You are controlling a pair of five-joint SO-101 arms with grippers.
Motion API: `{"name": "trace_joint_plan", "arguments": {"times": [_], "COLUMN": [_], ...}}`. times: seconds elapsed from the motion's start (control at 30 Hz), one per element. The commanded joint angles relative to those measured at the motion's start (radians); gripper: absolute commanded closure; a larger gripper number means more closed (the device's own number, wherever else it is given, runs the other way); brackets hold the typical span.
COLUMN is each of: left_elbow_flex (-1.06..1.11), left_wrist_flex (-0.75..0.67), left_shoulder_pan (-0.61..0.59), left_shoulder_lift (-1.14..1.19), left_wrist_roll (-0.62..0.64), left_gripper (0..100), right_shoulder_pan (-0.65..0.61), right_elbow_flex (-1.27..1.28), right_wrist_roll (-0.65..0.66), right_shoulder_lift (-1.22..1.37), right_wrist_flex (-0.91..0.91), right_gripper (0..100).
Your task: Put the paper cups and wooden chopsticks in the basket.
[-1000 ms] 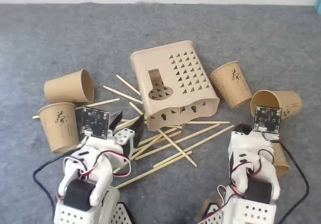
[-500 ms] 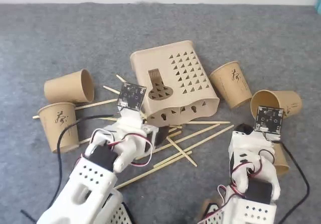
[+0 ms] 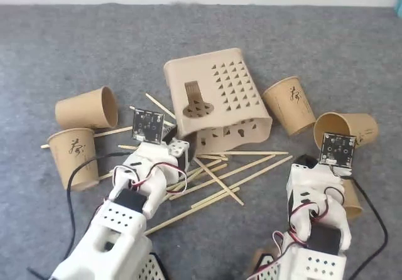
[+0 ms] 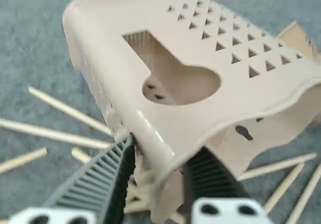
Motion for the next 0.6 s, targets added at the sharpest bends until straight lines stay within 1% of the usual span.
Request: {"name": "trace_joint_plan", "arguments": {"times": [0.0, 0.2, 0.27, 0.33, 0.4, 0.43, 0.5, 0.57], "left_elbow_flex": [-0.004, -0.022, -0.082, -0.2, -0.358, -0.443, -0.61, -0.777], "left_wrist_flex": [-0.12, -0.115, -0.058, 0.092, 0.296, 0.391, 0.542, 0.658], "left_shoulder_pan": [-0.011, -0.018, -0.032, -0.064, -0.092, -0.097, -0.095, -0.095], "left_shoulder_lift": [0.006, 0.005, 0.005, 0.006, 0.009, 0.011, 0.041, 0.118], "left_wrist_roll": [0.011, 0.012, 0.018, 0.081, 0.153, 0.17, 0.17, 0.17], "left_gripper": [99, 99, 99, 99, 99, 99, 99, 99], "right_shoulder_pan": [0.01, 0.01, 0.01, 0.01, 0.01, 0.01, 0.01, 0.01], "right_elbow_flex": [-0.029, -0.029, -0.028, -0.028, -0.018, -0.015, -0.015, -0.014], "right_wrist_roll": [-0.009, -0.009, -0.009, -0.009, -0.009, -0.009, -0.009, -0.008], "right_shoulder_lift": [-0.008, -0.008, -0.008, -0.008, -0.008, -0.008, -0.008, -0.008], "right_wrist_flex": [-0.018, -0.015, -0.013, -0.013, -0.019, -0.019, -0.021, -0.021], "right_gripper": [98.5, 98.5, 98.5, 98.5, 98.5, 98.5, 98.5, 98.5]}}
